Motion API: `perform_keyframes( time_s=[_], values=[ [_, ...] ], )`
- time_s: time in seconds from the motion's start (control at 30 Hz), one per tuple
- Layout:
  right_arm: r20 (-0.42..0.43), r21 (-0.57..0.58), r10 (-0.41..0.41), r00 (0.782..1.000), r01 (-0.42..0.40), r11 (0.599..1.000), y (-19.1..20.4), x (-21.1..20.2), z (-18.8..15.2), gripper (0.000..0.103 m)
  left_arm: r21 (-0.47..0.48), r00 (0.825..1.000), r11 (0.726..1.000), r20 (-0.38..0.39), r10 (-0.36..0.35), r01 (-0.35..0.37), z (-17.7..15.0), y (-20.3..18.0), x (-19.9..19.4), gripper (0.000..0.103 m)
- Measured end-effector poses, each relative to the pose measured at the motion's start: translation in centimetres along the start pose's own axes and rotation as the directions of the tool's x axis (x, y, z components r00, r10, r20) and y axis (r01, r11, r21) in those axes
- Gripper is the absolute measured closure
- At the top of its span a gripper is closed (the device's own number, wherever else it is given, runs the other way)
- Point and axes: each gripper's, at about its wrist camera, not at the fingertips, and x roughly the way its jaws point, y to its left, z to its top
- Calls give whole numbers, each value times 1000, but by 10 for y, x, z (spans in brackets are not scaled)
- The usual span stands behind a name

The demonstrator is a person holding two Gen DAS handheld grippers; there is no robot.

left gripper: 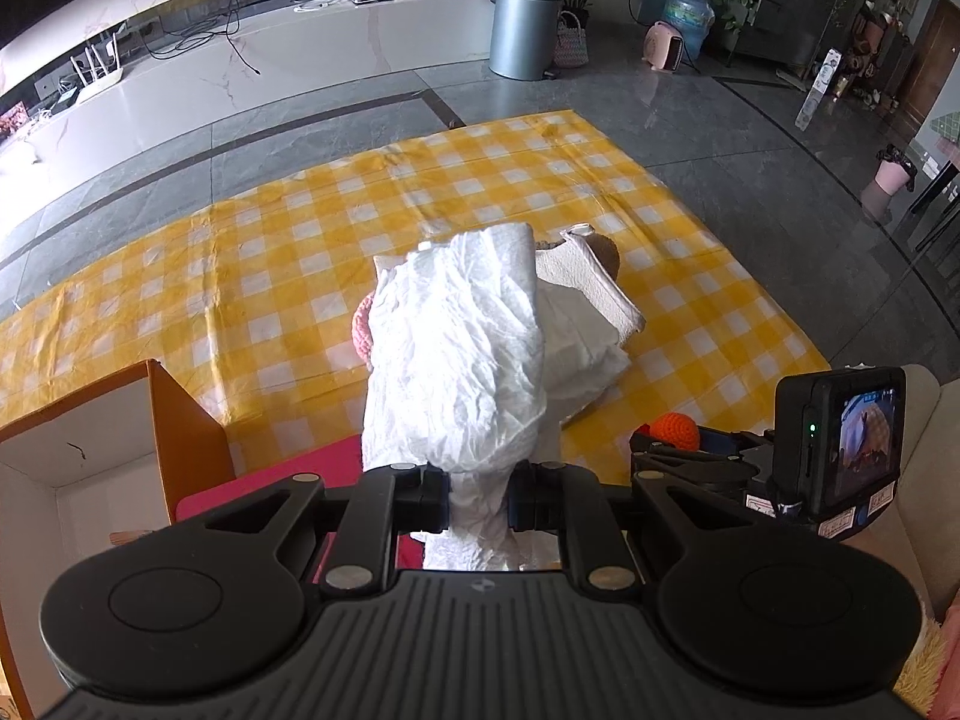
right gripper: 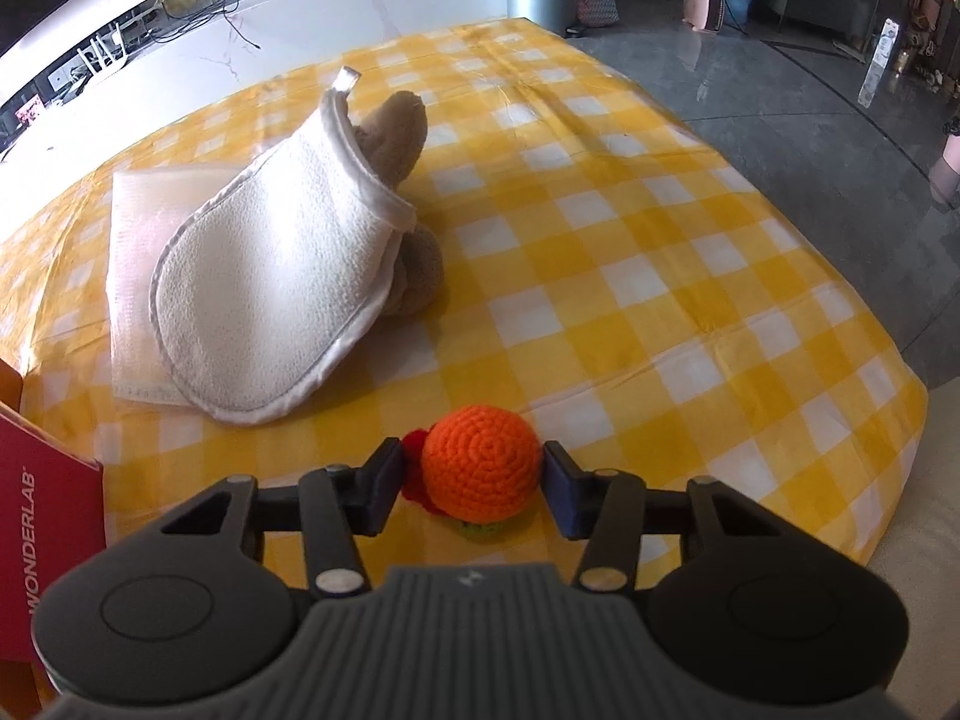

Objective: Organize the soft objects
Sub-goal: 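Carry the plastic bag and orange ball over the box with both tools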

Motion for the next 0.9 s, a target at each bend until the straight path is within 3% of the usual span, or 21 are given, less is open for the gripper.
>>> perform_keyframes(
  time_s=[0.07, 0.33, 0.57, 0.7, 0.9],
  values=[
    [22, 6, 13, 1000, -14, 1000, 0, -4, 1, 61, 1, 1000, 1000, 20, -8, 8, -4, 2, -4, 85],
    [152, 39, 97, 984, -104, 994, 0, -42, 8, 61, 9, 994, 998, 93, -65, 64, -18, 11, -35, 85],
    [200, 27, 188, 962, -197, 980, 16, -62, 12, 61, -92, 964, 987, 243, -108, 134, -32, 57, -93, 85],
    [237, 4, 237, 942, -245, 969, 29, -77, 12, 61, -167, 942, 977, 326, -74, 135, -54, 97, -122, 85],
    [305, -36, 351, 885, -357, 933, 50, -110, 10, 61, -269, 933, 960, 359, 32, 71, -87, 151, -135, 85]
  ],
)
